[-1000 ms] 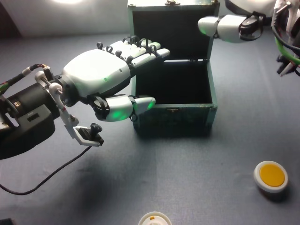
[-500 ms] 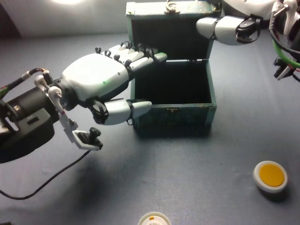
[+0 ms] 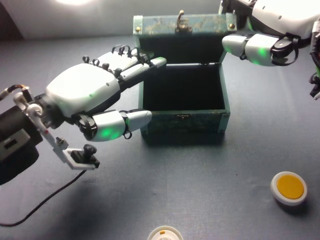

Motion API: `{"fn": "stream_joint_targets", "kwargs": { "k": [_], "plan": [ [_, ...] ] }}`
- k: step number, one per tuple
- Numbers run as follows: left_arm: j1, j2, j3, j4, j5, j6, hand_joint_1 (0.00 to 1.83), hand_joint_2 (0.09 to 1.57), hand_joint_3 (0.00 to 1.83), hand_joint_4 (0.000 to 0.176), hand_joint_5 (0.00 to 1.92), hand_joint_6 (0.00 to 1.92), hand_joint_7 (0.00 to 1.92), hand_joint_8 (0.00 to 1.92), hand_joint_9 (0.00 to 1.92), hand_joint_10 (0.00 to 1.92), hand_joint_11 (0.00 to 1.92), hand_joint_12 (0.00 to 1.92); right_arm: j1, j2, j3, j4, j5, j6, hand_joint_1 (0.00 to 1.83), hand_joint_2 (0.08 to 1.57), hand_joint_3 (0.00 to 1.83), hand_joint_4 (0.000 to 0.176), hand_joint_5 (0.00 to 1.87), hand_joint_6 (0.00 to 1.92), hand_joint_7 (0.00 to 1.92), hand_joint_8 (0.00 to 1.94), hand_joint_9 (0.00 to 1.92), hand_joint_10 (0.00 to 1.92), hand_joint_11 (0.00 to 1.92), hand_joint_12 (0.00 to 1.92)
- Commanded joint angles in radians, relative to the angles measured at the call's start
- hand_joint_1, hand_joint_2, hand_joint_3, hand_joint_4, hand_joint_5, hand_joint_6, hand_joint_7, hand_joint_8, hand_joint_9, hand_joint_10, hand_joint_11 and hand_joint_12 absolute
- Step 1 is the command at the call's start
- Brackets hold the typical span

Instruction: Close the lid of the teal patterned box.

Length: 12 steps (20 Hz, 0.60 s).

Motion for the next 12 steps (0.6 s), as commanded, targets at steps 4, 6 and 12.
{"fn": "stream_joint_targets", "kwargs": {
  "k": [4, 6, 12],
  "plan": [
    [0.026, 0.027, -0.024, -0.026, -0.182, -0.004, 0.15, 1.37, 0.00, 0.062, 0.01, 0.01, 0.00, 0.00, 0.00, 0.00, 0.00, 0.12, -0.016, 0.041, -0.049, -0.041, 0.166, 0.000, 0.24, 1.48, 0.00, 0.000, 0.00, 1.32, 0.34, 1.39, 0.45, 1.72, 0.58, 1.92],
    [0.045, 0.036, -0.037, -0.034, -0.205, -0.004, 0.15, 1.34, 0.00, 0.075, 0.01, 0.01, 0.00, 0.00, 0.00, 0.00, 0.00, 0.00, -0.032, 0.055, -0.068, -0.046, 0.185, 0.001, 0.27, 1.47, 0.00, 0.000, 0.00, 1.49, 0.33, 1.40, 0.43, 1.75, 0.56, 1.92],
    [0.094, 0.053, -0.066, -0.052, -0.238, -0.004, 0.21, 1.42, 0.00, 0.125, 0.07, 0.01, 0.00, 0.00, 0.00, 0.00, 0.00, 0.50, -0.083, 0.090, -0.120, -0.067, 0.238, 0.022, 0.33, 1.47, 0.00, 0.000, 0.04, 1.47, 0.34, 1.45, 0.54, 1.82, 0.63, 1.92]
  ]
}}
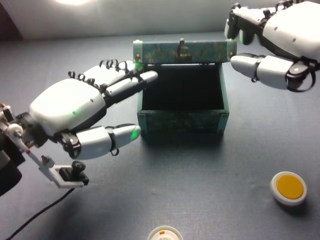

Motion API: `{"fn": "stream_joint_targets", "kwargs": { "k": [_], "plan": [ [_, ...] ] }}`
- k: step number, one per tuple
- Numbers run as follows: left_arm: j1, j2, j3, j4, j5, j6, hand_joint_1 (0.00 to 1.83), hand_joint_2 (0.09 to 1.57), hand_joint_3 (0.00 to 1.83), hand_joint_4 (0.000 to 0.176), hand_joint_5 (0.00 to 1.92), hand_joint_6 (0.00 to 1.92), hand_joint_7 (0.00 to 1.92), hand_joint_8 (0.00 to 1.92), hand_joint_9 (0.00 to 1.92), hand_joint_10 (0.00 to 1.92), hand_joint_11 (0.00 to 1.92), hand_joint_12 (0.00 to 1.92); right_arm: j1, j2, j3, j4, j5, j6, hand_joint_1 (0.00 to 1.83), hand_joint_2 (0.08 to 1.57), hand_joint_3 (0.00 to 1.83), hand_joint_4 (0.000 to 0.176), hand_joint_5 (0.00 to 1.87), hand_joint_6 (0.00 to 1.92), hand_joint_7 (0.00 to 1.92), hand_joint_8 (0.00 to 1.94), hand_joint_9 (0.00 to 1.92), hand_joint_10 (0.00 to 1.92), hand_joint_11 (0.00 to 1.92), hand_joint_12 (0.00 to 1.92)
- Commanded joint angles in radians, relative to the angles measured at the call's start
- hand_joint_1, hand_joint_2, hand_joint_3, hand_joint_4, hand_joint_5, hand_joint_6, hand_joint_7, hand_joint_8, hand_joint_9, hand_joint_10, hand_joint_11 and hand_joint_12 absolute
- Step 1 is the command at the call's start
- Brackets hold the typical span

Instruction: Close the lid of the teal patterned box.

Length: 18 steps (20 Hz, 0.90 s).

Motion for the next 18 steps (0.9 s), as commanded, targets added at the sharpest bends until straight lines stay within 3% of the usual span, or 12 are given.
{"fn": "stream_joint_targets", "kwargs": {
  "k": [1, 2, 5, 7, 9, 10, 12, 14, 16, 17, 18],
  "plan": [
    [-0.001, 0.008, -0.004, -0.021, -0.137, -0.006, 0.20, 1.43, 0.00, 0.132, 0.07, 0.01, 0.00, 0.00, 0.00, 0.00, 0.00, 0.51, 0.004, 0.008, -0.003, -0.009, 0.137, 0.007, 0.33, 1.47, 0.00, 0.000, 0.03, 1.51, 0.33, 1.53, 0.56, 1.88, 0.66, 1.92],
    [0.009, 0.008, -0.009, -0.025, -0.141, -0.006, 0.16, 1.43, 0.00, 0.126, 0.06, 0.00, 0.00, 0.00, 0.00, 0.00, 0.00, 0.57, -0.007, 0.010, -0.008, -0.010, 0.145, 0.014, 0.33, 1.45, 0.00, 0.000, 0.01, 1.59, 0.31, 1.59, 0.55, 1.91, 0.68, 1.92],
    [0.038, 0.008, -0.022, -0.038, -0.151, -0.006, 0.07, 1.43, 0.00, 0.107, 0.04, 0.00, 0.00, 0.00, 0.00, 0.00, 0.00, 0.45, -0.032, 0.017, -0.018, -0.011, 0.168, 0.040, 0.19, 1.49, 0.01, 0.000, 0.00, 1.24, 0.39, 1.31, 0.50, 1.68, 0.52, 1.92],
    [0.054, 0.010, -0.028, -0.041, -0.153, -0.011, 0.09, 1.46, 0.01, 0.097, 0.04, 0.00, 0.00, 0.00, 0.00, 0.00, 0.00, 0.37, -0.050, 0.022, -0.028, -0.014, 0.182, 0.050, 0.20, 1.49, 0.00, 0.000, 0.00, 1.19, 0.41, 1.37, 0.47, 1.71, 0.48, 1.92],
    [0.064, 0.013, -0.032, -0.041, -0.149, -0.012, 0.10, 1.46, 0.00, 0.097, 0.04, 0.00, 0.00, 0.00, 0.00, 0.00, 0.00, 0.16, -0.066, 0.026, -0.035, -0.020, 0.195, 0.067, 0.26, 1.47, 0.00, 0.000, 0.00, 1.02, 0.42, 1.34, 0.44, 1.69, 0.44, 1.92],
    [0.067, 0.013, -0.034, -0.041, -0.145, -0.012, 0.08, 1.45, 0.00, 0.100, 0.05, 0.00, 0.00, 0.00, 0.00, 0.00, 0.00, 0.14, -0.074, 0.027, -0.038, -0.021, 0.201, 0.074, 0.23, 1.46, 0.00, 0.000, 0.01, 0.99, 0.37, 1.21, 0.35, 1.57, 0.35, 1.92],
    [0.076, 0.013, -0.034, -0.043, -0.135, -0.015, 0.01, 1.46, 0.00, 0.096, 0.04, 0.00, 0.00, 0.00, 0.00, 0.00, 0.00, 0.15, -0.091, 0.027, -0.042, -0.021, 0.208, 0.085, 0.14, 1.45, 0.00, 0.000, 0.00, 1.04, 0.38, 1.13, 0.34, 1.53, 0.33, 1.92],
    [0.086, 0.014, -0.036, -0.046, -0.134, -0.018, 0.01, 1.48, 0.00, 0.078, 0.05, 0.01, 0.00, 0.00, 0.00, 0.00, 0.00, 0.40, -0.106, 0.028, -0.043, -0.021, 0.216, 0.102, 0.11, 1.42, 0.00, 0.000, 0.00, 1.00, 0.25, 0.88, 0.15, 1.33, 0.08, 1.92],
    [0.095, 0.021, -0.041, -0.048, -0.133, -0.019, 0.06, 1.49, 0.00, 0.073, 0.06, 0.01, 0.01, 0.00, 0.00, 0.00, 0.00, 0.26, -0.121, 0.033, -0.046, -0.021, 0.228, 0.119, 0.08, 1.43, 0.00, 0.000, 0.00, 0.96, 0.22, 0.76, 0.09, 1.24, 0.00, 1.89],
    [0.099, 0.025, -0.044, -0.049, -0.133, -0.019, 0.08, 1.49, 0.00, 0.067, 0.09, 0.02, 0.05, 0.01, 0.03, 0.01, 0.00, 0.29, -0.127, 0.036, -0.048, -0.021, 0.235, 0.123, 0.08, 1.44, 0.00, 0.000, 0.00, 0.93, 0.23, 0.75, 0.11, 1.25, 0.00, 1.91],
    [0.107, 0.031, -0.047, -0.053, -0.133, -0.019, 0.25, 1.45, 0.00, 0.062, 0.15, 0.03, 0.16, 0.03, 0.15, 0.07, 0.00, 0.93, -0.136, 0.041, -0.051, -0.021, 0.247, 0.135, 0.07, 1.43, 0.00, 0.000, 0.00, 0.94, 0.21, 0.74, 0.08, 1.26, 0.00, 1.92]
  ]
}}
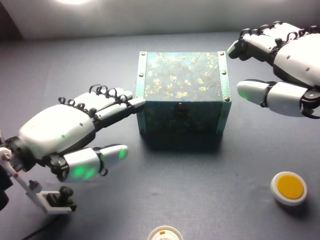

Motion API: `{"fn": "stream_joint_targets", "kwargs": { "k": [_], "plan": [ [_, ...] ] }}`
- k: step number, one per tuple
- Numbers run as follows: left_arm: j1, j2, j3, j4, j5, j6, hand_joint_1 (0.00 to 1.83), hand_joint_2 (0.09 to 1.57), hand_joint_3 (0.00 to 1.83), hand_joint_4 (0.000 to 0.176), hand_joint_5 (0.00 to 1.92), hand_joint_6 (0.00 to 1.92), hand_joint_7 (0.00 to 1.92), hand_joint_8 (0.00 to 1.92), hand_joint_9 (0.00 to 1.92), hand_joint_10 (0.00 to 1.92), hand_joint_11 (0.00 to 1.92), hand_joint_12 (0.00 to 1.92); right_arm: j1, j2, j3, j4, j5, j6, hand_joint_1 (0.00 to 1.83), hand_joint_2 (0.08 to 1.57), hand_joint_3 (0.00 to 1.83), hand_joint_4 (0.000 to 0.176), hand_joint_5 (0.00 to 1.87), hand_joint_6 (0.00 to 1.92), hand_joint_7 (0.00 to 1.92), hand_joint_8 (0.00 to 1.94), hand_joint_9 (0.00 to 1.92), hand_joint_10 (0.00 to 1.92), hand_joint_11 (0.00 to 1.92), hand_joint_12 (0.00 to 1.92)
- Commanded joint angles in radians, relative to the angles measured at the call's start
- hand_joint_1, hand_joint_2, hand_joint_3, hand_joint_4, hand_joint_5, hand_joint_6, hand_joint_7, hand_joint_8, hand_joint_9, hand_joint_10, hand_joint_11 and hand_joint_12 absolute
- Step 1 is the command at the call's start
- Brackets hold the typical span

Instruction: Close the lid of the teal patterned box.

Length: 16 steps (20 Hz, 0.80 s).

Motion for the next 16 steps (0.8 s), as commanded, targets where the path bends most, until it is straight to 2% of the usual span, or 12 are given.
{"fn": "stream_joint_targets", "kwargs": {
  "k": [1, 2, 4, 6, 7, 8, 10, 11, 12, 13, 15, 16],
  "plan": [
    [0.002, 0.010, -0.005, -0.009, -0.112, -0.003, 0.21, 1.45, 0.00, 0.068, 0.18, 0.04, 0.20, 0.03, 0.19, 0.10, 0.00, 1.29, 0.002, 0.014, -0.004, -0.007, 0.139, 0.013, 0.08, 1.42, 0.00, 0.000, 0.00, 0.95, 0.23, 0.80, 0.10, 1.34, 0.03, 1.92],
    [0.010, 0.017, -0.010, -0.013, -0.118, -0.003, 0.16, 1.45, 0.00, 0.077, 0.20, 0.04, 0.23, 0.03, 0.22, 0.12, 0.00, 1.43, -0.005, 0.022, -0.011, -0.007, 0.151, 0.016, 0.12, 1.42, 0.00, 0.000, 0.00, 0.97, 0.22, 0.92, 0.12, 1.43, 0.08, 1.92],
    [0.027, 0.032, -0.022, -0.026, -0.152, 0.000, 0.25, 1.45, 0.00, 0.025, 0.28, 0.07, 0.29, 0.04, 0.28, 0.17, 0.00, 1.52, -0.022, 0.046, -0.031, -0.007, 0.184, 0.018, 0.19, 1.43, 0.00, 0.000, 0.00, 0.93, 0.19, 1.36, 0.23, 1.75, 0.29, 1.92],
    [0.042, 0.059, -0.047, -0.047, -0.201, 0.031, 0.20, 1.45, 0.00, 0.057, 0.25, 0.03, 0.29, 0.01, 0.20, 0.25, 0.00, 1.47, -0.051, 0.087, -0.067, -0.007, 0.244, 0.020, 0.26, 1.43, 0.00, 0.000, 0.00, 0.78, 0.19, 1.19, 0.22, 1.57, 0.17, 1.92],
    [0.055, 0.082, -0.069, -0.066, -0.250, 0.057, 0.01, 1.41, 0.00, 0.087, 0.07, 0.02, 0.09, 0.01, 0.04, 0.11, 0.00, 0.88, -0.078, 0.120, -0.097, -0.008, 0.301, 0.020, 0.24, 1.43, 0.00, 0.000, 0.00, 0.68, 0.15, 0.92, 0.09, 1.36, 0.01, 1.86],
    [0.057, 0.084, -0.071, -0.069, -0.256, 0.059, 0.01, 1.41, 0.00, 0.087, 0.07, 0.02, 0.09, 0.01, 0.04, 0.11, 0.00, 0.88, -0.081, 0.124, -0.101, -0.008, 0.308, 0.020, 0.24, 1.43, 0.00, 0.000, 0.00, 0.68, 0.15, 0.92, 0.09, 1.36, 0.01, 1.86],
    [0.082, 0.106, -0.092, -0.099, -0.318, 0.081, 0.00, 1.44, 0.00, 0.071, 0.00, 0.00, 0.00, 0.00, 0.00, 0.00, 0.00, 0.33, -0.115, 0.161, -0.135, -0.008, 0.372, 0.020, 0.15, 1.46, 0.01, 0.000, 0.00, 0.50, 0.03, 0.70, 0.00, 0.97, 0.00, 1.73],
    [0.094, 0.115, -0.101, -0.115, -0.343, 0.093, 0.03, 1.43, 0.00, 0.029, 0.00, 0.00, 0.00, 0.00, 0.00, 0.00, 0.00, 0.09, -0.131, 0.176, -0.150, -0.008, 0.399, 0.020, 0.06, 1.48, 0.01, 0.000, 0.00, 0.36, 0.00, 0.40, 0.00, 0.45, 0.00, 1.67],
    [0.104, 0.120, -0.107, -0.125, -0.360, 0.100, 0.06, 1.41, 0.00, 0.064, 0.00, 0.00, 0.00, 0.00, 0.00, 0.00, 0.00, 0.02, -0.143, 0.187, -0.161, -0.008, 0.422, 0.020, 0.02, 1.46, 0.00, 0.000, 0.00, 0.13, 0.00, 0.08, 0.00, 0.09, 0.00, 1.44],
    [0.118, 0.129, -0.115, -0.144, -0.388, 0.110, 0.06, 1.35, 0.00, 0.117, 0.00, 0.00, 0.00, 0.00, 0.00, 0.00, 0.00, 0.00, -0.166, 0.208, -0.180, -0.008, 0.458, 0.020, 0.02, 1.41, 0.00, 0.000, 0.01, 0.01, 0.00, 0.00, 0.00, 0.00, 0.00, 0.49],
    [0.139, 0.147, -0.129, -0.176, -0.435, 0.130, 0.01, 1.31, 0.00, 0.135, 0.00, 0.00, 0.00, 0.00, 0.00, 0.00, 0.00, 0.00, -0.202, 0.241, -0.209, -0.004, 0.511, 0.019, 0.04, 1.47, 0.01, 0.000, 0.00, 0.00, 0.00, 0.00, 0.00, 0.00, 0.00, 0.02],
    [0.146, 0.153, -0.135, -0.191, -0.455, 0.139, 0.00, 1.32, 0.00, 0.106, 0.00, 0.00, 0.00, 0.00, 0.00, 0.00, 0.00, 0.00, -0.224, 0.256, -0.223, 0.004, 0.542, 0.019, 0.06, 1.48, 0.02, 0.002, 0.00, 0.00, 0.00, 0.00, 0.00, 0.00, 0.01, 0.01]
  ]
}}
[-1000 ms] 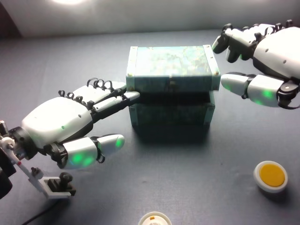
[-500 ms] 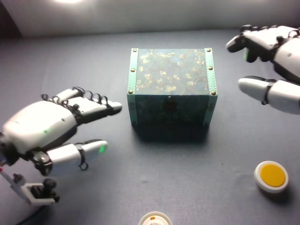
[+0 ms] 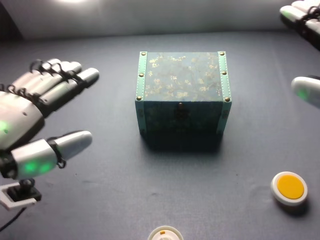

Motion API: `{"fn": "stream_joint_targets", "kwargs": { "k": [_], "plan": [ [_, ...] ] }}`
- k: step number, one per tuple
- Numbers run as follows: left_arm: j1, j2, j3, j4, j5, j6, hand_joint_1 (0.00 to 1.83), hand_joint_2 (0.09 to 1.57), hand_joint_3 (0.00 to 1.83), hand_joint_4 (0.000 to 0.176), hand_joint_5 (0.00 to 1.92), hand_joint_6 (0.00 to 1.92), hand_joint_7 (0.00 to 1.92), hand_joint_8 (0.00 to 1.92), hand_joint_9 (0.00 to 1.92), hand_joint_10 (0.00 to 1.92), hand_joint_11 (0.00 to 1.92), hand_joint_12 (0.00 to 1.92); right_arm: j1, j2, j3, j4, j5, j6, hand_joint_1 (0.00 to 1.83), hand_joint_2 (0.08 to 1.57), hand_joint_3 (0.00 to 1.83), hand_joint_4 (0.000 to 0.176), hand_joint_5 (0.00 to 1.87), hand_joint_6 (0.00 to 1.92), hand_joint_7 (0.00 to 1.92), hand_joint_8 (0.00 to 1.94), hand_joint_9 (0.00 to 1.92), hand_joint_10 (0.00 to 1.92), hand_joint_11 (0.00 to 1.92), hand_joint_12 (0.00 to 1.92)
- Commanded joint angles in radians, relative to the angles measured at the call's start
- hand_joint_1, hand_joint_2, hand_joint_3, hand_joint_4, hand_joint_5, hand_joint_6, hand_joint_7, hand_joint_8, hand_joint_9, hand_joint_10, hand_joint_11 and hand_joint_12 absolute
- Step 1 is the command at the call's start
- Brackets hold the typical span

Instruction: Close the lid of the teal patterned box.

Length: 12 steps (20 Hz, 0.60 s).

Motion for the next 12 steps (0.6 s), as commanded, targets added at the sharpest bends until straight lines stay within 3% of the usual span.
{"fn": "stream_joint_targets", "kwargs": {
  "k": [1, 2, 3, 4, 5, 6, 7, 8, 9, 11, 12],
  "plan": [
    [0.004, 0.013, -0.003, -0.022, -0.170, 0.006, 0.00, 1.32, 0.00, 0.106, 0.00, 0.00, 0.00, 0.00, 0.00, 0.00, 0.00, 0.00, -0.012, 0.020, -0.008, 0.023, 0.182, 0.002, 0.06, 1.48, 0.02, 0.002, 0.00, 0.00, 0.00, 0.00, 0.00, 0.00, 0.01, 0.01],
    [0.014, 0.017, -0.006, -0.034, -0.187, 0.007, 0.09, 1.34, 0.00, 0.120, 0.00, 0.00, 0.00, 0.00, 0.00, 0.00, 0.00, 0.00, -0.034, 0.032, -0.018, 0.033, 0.212, 0.002, 0.08, 1.46, 0.01, 0.019, 0.00, 0.00, 0.00, 0.00, 0.00, 0.00, 0.00, 0.00],
    [0.024, 0.022, -0.009, -0.043, -0.201, 0.010, 0.10, 1.35, 0.00, 0.134, 0.00, 0.00, 0.00, 0.00, 0.00, 0.00, 0.00, 0.00, -0.065, 0.047, -0.032, 0.047, 0.252, 0.002, 0.13, 1.44, 0.00, 0.016, 0.00, 0.00, 0.00, 0.00, 0.00, 0.00, 0.00, 0.00],
    [0.033, 0.028, -0.014, -0.053, -0.221, 0.013, 0.10, 1.33, 0.00, 0.153, 0.00, 0.00, 0.00, 0.00, 0.00, 0.00, 0.00, 0.00, -0.085, 0.060, -0.044, 0.056, 0.286, 0.002, 0.15, 1.41, 0.00, 0.051, 0.00, 0.00, 0.00, 0.00, 0.00, 0.00, 0.00, 0.00],
    [0.041, 0.032, -0.020, -0.063, -0.242, 0.018, 0.07, 1.31, 0.00, 0.144, 0.00, 0.00, 0.00, 0.00, 0.00, 0.00, 0.00, 0.00, -0.102, 0.067, -0.052, 0.063, 0.312, 0.003, 0.18, 1.38, 0.00, 0.046, 0.00, 0.00, 0.00, 0.00, 0.00, 0.00, 0.01, 0.01],
    [0.052, 0.035, -0.025, -0.075, -0.269, 0.021, 0.06, 1.28, 0.00, 0.170, 0.00, 0.00, 0.00, 0.00, 0.00, 0.00, 0.00, 0.00, -0.115, 0.072, -0.058, 0.066, 0.336, 0.005, 0.18, 1.37, 0.00, 0.043, 0.00, 0.00, 0.00, 0.00, 0.00, 0.00, 0.00, 0.00],
    [0.066, 0.041, -0.029, -0.085, -0.299, 0.021, 0.01, 1.25, 0.00, 0.154, 0.00, 0.00, 0.00, 0.00, 0.00, 0.00, 0.00, 0.00, -0.132, 0.076, -0.063, 0.068, 0.370, 0.012, 0.12, 1.37, 0.00, 0.036, 0.00, 0.00, 0.00, 0.00, 0.00, 0.00, 0.01, 0.01],
    [0.072, 0.047, -0.033, -0.087, -0.317, 0.021, 0.01, 1.25, 0.00, 0.154, 0.00, 0.00, 0.00, 0.00, 0.00, 0.00, 0.00, 0.00, -0.142, 0.080, -0.069, 0.071, 0.392, 0.013, 0.12, 1.37, 0.00, 0.036, 0.00, 0.00, 0.00, 0.00, 0.00, 0.00, 0.01, 0.01],
    [0.083, 0.057, -0.042, -0.090, -0.347, 0.026, 0.00, 1.28, 0.01, 0.120, 0.00, 0.00, 0.00, 0.00, 0.00, 0.00, 0.00, 0.00, -0.156, 0.083, -0.076, 0.072, 0.426, 0.013, 0.09, 1.39, 0.00, 0.020, 0.00, 0.00, 0.00, 0.00, 0.00, 0.00, 0.00, 0.00],
    [0.096, 0.073, -0.053, -0.092, -0.393, 0.038, 0.04, 1.31, 0.02, 0.120, 0.00, 0.00, 0.00, 0.00, 0.00, 0.00, 0.00, 0.00, -0.187, 0.091, -0.086, 0.087, 0.498, 0.017, 0.14, 1.40, 0.00, 0.015, 0.00, 0.00, 0.00, 0.00, 0.00, 0.00, 0.00, 0.00],
    [0.095, 0.085, -0.063, -0.092, -0.397, 0.048, 0.31, 1.30, 0.00, 0.174, 0.00, 0.00, 0.00, 0.00, 0.00, 0.00, 0.00, 0.00, -0.213, 0.101, -0.091, 0.096, 0.548, 0.027, 0.15, 1.40, 0.00, 0.064, 0.00, 0.00, 0.00, 0.00, 0.00, 0.00, 0.00, 0.00]
  ]
}}
